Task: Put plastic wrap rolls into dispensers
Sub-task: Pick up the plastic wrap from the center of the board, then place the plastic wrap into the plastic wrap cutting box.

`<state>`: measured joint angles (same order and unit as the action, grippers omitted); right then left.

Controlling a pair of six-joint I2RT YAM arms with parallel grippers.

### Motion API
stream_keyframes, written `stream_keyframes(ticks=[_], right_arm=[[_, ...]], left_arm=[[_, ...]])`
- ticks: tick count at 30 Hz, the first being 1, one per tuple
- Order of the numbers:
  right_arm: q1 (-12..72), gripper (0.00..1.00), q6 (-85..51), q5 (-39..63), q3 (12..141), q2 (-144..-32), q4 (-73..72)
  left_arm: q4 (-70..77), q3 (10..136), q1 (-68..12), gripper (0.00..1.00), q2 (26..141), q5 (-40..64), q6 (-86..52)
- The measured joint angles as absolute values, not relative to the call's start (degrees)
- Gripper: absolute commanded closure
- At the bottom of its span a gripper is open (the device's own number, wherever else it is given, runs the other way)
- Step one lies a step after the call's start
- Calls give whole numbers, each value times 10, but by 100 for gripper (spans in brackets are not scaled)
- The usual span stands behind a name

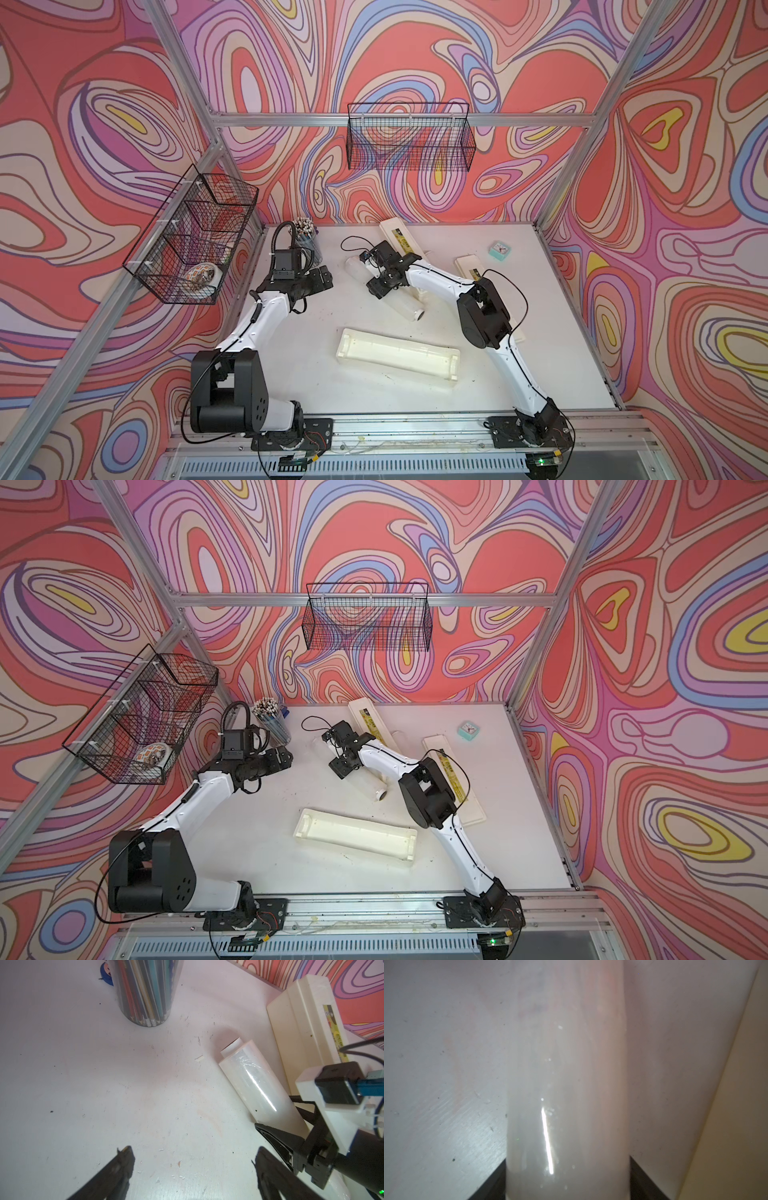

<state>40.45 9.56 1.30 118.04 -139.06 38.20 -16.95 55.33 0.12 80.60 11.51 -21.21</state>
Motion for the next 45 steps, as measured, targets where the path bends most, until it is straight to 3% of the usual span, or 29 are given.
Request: stream_keyframes(ticks=[3,12,18,26,36,45], right_arm=[[404,100,113,14,1175,-1385,382],[401,100,169,33,1151,-1314,441],[398,100,185,62,1121,-1190,460],[417,100,196,114,975,-1017,468],[497,100,180,159,780,-978,426],[511,100,155,165,706,-971,352]], left_arm=[[-170,553,1,8,801,115,-212],[-170,553,1,8,800,115,-212],[-170,553,2,7,800,115,-208],[-170,557,12,7,799,114,-205],[-176,565,15,7,799,120,-206],[-181,565,15,7,799,121,-206]])
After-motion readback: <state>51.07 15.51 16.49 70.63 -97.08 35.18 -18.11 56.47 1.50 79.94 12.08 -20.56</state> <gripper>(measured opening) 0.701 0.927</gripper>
